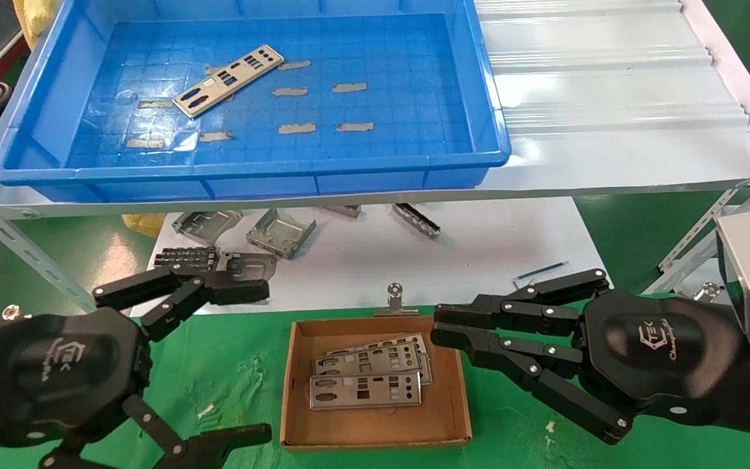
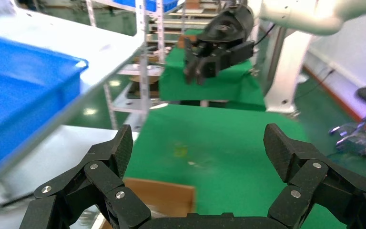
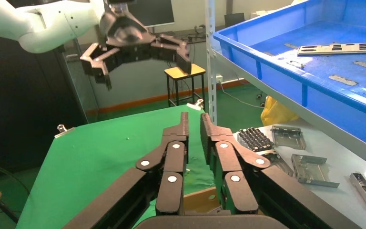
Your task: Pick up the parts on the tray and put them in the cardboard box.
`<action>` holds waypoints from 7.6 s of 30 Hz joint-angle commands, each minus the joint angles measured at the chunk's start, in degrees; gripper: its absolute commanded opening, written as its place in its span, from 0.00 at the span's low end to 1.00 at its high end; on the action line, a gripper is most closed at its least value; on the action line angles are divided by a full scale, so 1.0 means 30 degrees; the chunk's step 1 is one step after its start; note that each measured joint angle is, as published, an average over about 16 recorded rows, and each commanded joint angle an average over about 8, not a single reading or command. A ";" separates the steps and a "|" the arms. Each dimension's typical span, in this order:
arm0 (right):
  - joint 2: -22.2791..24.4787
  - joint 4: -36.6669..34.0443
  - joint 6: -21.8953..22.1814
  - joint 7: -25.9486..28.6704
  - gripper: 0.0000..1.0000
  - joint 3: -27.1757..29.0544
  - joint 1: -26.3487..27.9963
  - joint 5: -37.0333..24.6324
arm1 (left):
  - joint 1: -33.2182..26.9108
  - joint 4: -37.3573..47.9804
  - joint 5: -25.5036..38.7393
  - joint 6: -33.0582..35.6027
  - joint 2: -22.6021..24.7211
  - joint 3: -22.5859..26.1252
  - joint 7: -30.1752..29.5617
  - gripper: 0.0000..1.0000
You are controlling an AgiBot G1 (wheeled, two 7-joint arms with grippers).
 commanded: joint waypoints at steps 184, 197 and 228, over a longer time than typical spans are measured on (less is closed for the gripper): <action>0.0001 0.0000 0.0001 -0.0002 1.00 -0.0003 0.0001 0.0002 | -0.4504 0.1844 1.5167 -0.9499 0.7663 1.3109 -0.3799 0.37; 0.0001 0.0000 0.0001 -0.0002 1.00 -0.0004 0.0001 0.0002 | -0.4612 0.1097 1.6571 -1.0042 0.7752 1.3452 -0.6082 1.00; 0.0002 -0.0004 0.0004 -0.0002 1.00 -0.0004 -0.0002 0.0004 | -0.2535 0.0889 0.5131 -0.5579 0.4779 0.9682 -0.2825 1.00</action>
